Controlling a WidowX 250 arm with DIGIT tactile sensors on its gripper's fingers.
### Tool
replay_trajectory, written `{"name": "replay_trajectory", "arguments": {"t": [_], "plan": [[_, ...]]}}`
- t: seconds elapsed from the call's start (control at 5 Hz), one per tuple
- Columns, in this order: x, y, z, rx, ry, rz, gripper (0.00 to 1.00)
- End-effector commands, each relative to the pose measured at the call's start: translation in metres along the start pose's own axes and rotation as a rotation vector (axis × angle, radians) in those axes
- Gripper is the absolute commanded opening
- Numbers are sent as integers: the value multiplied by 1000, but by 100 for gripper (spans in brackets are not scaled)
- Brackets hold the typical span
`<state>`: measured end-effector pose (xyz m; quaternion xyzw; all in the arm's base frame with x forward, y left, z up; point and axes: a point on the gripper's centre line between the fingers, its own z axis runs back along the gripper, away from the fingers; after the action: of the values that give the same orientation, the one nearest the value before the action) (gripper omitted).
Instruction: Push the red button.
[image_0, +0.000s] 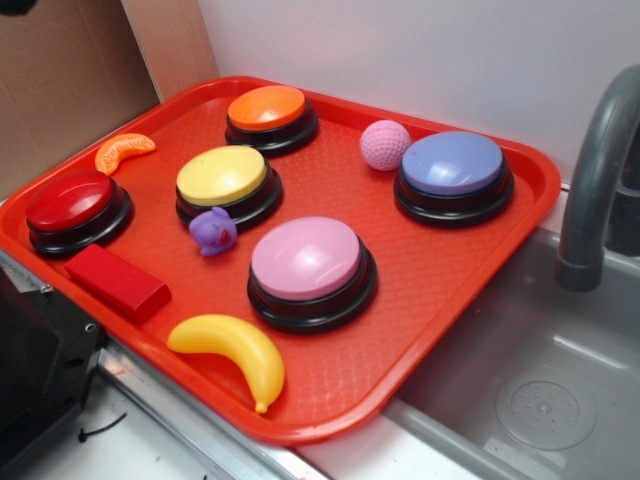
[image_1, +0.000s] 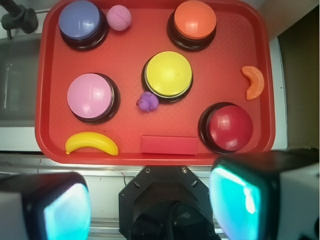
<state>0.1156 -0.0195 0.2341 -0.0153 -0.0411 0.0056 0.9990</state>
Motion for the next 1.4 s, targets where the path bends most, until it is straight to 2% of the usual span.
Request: {"name": "replay_trajectory", "arguments": {"t": [0.0, 0.2, 0.4, 0.6, 1.0, 1.2], "plan": [[0, 0, 0, 0, 0, 0, 100], [14, 40, -48, 12, 31, 149, 100], [17, 64, -63, 21, 18, 258, 100], [22, 95, -101, 27, -30, 418, 100], [14, 130, -156, 133, -49, 553, 100], [17, 131, -172, 133, -37, 539, 100]]}}
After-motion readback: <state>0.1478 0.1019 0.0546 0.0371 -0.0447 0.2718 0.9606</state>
